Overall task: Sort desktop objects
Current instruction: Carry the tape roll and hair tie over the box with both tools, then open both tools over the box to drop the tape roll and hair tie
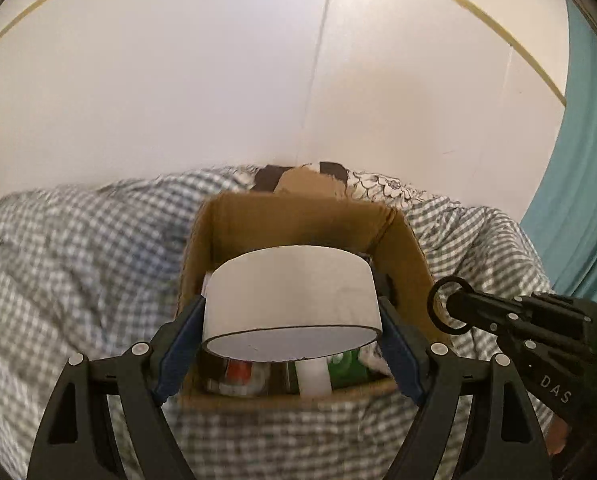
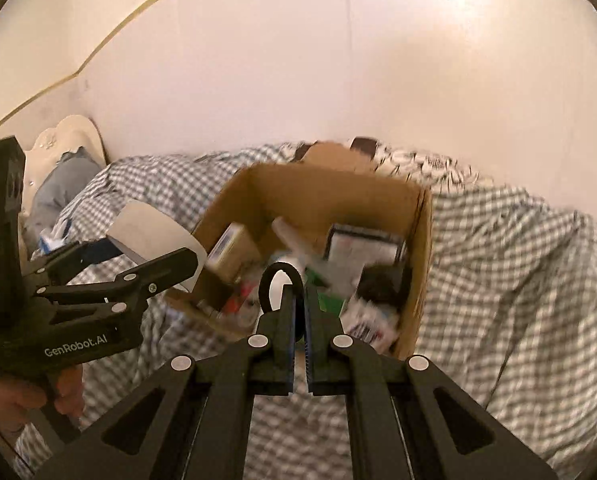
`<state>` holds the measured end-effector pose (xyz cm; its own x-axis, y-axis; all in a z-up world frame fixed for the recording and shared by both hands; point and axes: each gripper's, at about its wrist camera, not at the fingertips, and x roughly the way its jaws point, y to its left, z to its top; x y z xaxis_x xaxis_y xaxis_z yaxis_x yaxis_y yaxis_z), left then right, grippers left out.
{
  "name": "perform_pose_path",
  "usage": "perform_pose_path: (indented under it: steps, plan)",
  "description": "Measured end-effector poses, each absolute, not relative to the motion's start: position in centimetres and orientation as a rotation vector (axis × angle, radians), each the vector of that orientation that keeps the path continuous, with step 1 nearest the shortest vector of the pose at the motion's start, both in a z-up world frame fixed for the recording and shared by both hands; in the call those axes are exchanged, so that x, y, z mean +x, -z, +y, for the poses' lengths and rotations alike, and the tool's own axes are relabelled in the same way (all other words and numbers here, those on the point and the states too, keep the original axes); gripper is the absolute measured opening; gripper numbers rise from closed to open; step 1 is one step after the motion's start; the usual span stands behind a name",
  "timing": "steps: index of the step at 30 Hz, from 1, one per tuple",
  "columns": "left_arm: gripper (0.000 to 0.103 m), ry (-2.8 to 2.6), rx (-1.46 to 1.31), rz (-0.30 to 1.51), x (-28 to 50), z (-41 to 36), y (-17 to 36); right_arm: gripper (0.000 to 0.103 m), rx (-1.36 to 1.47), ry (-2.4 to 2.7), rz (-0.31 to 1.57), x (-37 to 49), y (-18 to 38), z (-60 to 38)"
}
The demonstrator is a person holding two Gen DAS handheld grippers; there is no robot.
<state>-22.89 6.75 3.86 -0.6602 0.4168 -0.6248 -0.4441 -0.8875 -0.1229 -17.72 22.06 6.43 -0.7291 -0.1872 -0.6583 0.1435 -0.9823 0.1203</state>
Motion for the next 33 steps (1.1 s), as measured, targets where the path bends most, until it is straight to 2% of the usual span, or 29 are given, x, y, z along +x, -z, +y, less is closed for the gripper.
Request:
perform_pose_path:
  steps: [3,4,5,7,9,10,11,13,18,20,22,25,29,33]
  plan:
    - [0.086,-2.501,-0.959,0.092,-26.0,8.2,-3.2,0.003,1.1,2.781,-0.09,-20.9,-6.0,22.9]
    - [0.089,-2.508,-0.975,0.099,-27.3,8.7,-2.9,0.003,1.114,2.783,-0.092,-21.7,-5.7,23.0]
    - [0.1,-2.532,-0.985,0.106,-28.3,9.0,-2.5,0.003,1.129,2.784,-0.095,-22.6,-5.3,23.3]
    - [0.103,-2.581,-0.993,0.124,-29.9,9.7,-2.1,0.005,1.177,2.78,-0.086,-24.6,-4.5,23.7]
    - [0.103,-2.562,-1.028,0.151,-30.9,10.1,-1.6,0.021,1.227,2.785,-0.057,-25.9,-4.1,23.9]
    - [0.103,-2.555,-1.037,0.158,-31.1,10.1,-1.5,0.041,1.233,2.796,-0.061,-26.3,-4.0,24.2]
    - [0.103,-2.553,-1.031,0.159,-31.1,10.1,-1.4,0.056,1.223,2.813,-0.083,-26.3,-3.9,24.5]
    - [0.103,-2.557,-1.011,0.156,-30.4,9.9,-1.4,0.066,1.215,2.814,-0.125,-26.2,-4.0,25.2]
    - [0.103,-2.567,-1.009,0.157,-28.0,9.1,-1.8,0.07,1.222,2.827,-0.142,-24.3,-4.7,25.8]
    - [0.103,-2.568,-1.024,0.144,-26.9,8.5,-2.2,0.082,1.29,2.828,-0.1,-24.0,-4.8,25.6]
    - [0.103,-2.566,-1.047,0.137,-26.2,8.2,-2.5,0.09,1.424,2.796,0.002,-24.6,-4.0,25.0]
    - [0.103,-2.572,-1.037,0.143,-24.9,7.6,-3.2,0.089,1.67,2.73,0.139,-25.4,-2.0,24.3]
    - [0.103,-2.597,-0.986,0.202,-22.7,6.7,-4.0,0.089,1.505,2.801,-0.021,-22.7,-4.1,24.6]
    - [0.103,-2.622,-0.922,0.173,-20.5,5.8,-5.1,0.09,1.342,2.918,-0.055,-18.9,-6.6,24.4]
